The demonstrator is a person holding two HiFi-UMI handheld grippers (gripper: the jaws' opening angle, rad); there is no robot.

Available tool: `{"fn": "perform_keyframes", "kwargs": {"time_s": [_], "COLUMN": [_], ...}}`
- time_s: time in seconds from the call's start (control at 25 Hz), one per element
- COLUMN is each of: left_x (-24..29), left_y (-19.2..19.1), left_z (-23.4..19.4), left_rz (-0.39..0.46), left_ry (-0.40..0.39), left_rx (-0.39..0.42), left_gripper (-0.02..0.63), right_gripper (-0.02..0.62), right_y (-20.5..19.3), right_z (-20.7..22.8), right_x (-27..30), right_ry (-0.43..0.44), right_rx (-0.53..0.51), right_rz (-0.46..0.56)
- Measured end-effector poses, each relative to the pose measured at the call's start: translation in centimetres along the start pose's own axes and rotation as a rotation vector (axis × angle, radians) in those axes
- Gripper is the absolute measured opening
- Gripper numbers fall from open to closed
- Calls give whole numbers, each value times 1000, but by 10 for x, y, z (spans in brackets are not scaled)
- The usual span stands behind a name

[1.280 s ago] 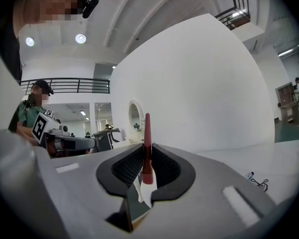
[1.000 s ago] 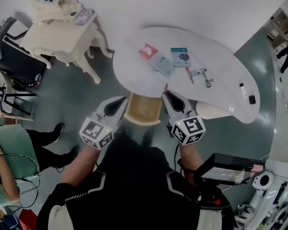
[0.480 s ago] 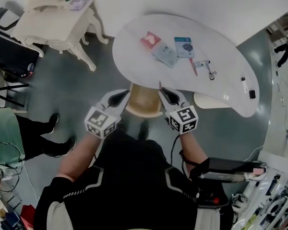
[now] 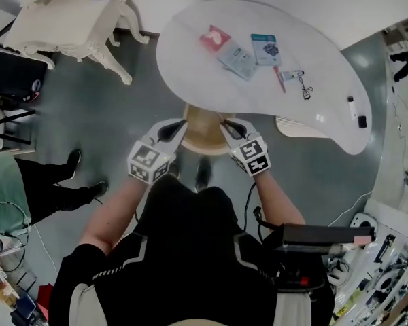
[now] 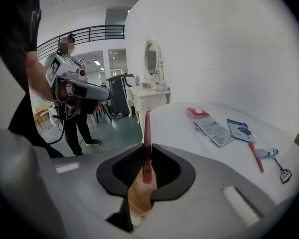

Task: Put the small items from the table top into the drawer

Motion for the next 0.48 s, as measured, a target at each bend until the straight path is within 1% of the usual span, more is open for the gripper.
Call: {"fn": "perform_keyframes", "kwargs": {"time_s": [0.24, 0.36, 0.48], "left_x": [10, 16, 21], "left_y": [-22, -34, -44], "left_z": [-8, -12, -17], "left_rz": [-41, -67, -84], "left_ry": [-5, -8, 4], "left_rx": [-6, -4, -4], "left_gripper": [0, 0, 0], "right_gripper": [54, 54, 54], "right_y": [-20, -33, -47], "right_z": [-1, -1, 1], "right_x": [29, 43, 57], "right_ry": [66, 96, 114], "right_rx": [-72, -80, -63], "right_rz": [-120, -178, -248]}}
Point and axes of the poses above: the fingertips, and each gripper's own axes: x forward along the fingers, z to its right, y out of its top, the point moved 5 cm from there along -x, backward along the fingers, and after that the axes turned 13 degrees about y, right-handed, at the moved point
